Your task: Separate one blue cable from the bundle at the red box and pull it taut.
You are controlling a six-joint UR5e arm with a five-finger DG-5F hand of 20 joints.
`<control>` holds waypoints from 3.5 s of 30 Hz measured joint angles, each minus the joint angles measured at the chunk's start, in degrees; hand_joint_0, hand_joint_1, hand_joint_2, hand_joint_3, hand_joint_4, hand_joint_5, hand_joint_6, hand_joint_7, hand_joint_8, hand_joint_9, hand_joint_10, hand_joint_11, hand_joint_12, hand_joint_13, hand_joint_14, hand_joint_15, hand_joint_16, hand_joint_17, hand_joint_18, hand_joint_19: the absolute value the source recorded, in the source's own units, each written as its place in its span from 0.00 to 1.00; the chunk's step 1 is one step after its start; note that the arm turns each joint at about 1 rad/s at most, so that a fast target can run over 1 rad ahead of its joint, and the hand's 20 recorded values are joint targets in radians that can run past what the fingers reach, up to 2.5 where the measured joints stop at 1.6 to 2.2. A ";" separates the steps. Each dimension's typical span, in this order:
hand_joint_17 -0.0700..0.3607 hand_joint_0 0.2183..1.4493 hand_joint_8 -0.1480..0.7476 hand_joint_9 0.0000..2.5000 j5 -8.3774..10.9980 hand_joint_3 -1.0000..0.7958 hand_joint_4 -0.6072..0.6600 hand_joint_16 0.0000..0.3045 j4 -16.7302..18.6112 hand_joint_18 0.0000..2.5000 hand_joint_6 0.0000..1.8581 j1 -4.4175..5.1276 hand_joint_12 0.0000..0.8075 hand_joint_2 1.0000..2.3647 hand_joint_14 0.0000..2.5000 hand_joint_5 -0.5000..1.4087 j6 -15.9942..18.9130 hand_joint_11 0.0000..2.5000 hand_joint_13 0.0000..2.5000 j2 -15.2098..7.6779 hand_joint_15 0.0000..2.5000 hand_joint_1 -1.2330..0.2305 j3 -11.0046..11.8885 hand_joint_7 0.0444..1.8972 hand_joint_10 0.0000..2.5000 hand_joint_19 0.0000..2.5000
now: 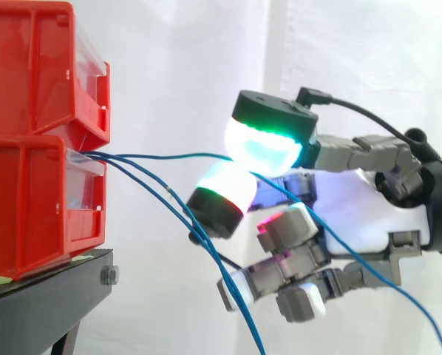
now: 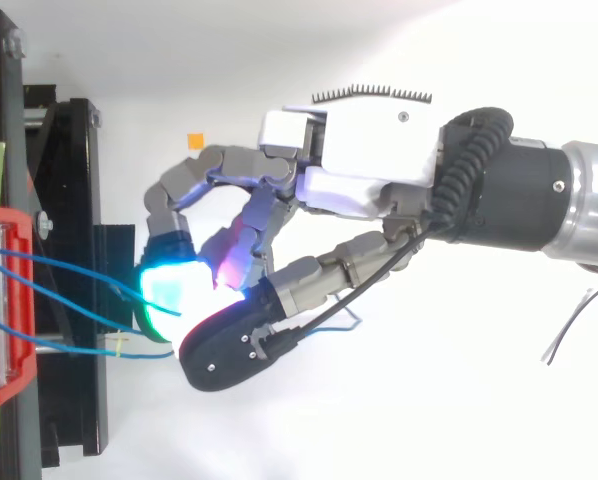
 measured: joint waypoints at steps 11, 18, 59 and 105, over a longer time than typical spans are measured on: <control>0.48 0.32 0.63 0.56 -2.94 0.53 0.48 0.20 6.04 0.36 0.48 -0.40 0.54 0.01 0.01 0.19 3.63 0.45 0.32 0.01 0.24 0.34 -3.66 0.65 0.01 0.39; 0.48 0.32 0.62 0.56 -5.07 0.52 0.48 0.20 6.15 0.36 0.48 -0.74 0.54 0.01 0.01 0.19 4.25 0.45 0.32 0.02 0.24 0.34 -3.76 0.66 0.01 0.39; 0.40 0.34 0.53 0.61 -9.05 0.52 0.47 0.15 1.23 0.55 0.48 -2.05 0.51 0.01 0.77 0.19 0.46 0.77 0.38 2.33 0.60 0.33 -3.91 0.65 0.19 0.73; 0.39 0.34 0.52 0.57 -8.97 0.52 0.47 0.14 1.13 0.56 0.48 -2.00 0.50 0.01 0.87 0.19 0.45 0.74 0.36 2.32 0.61 0.33 -3.92 0.66 0.36 0.73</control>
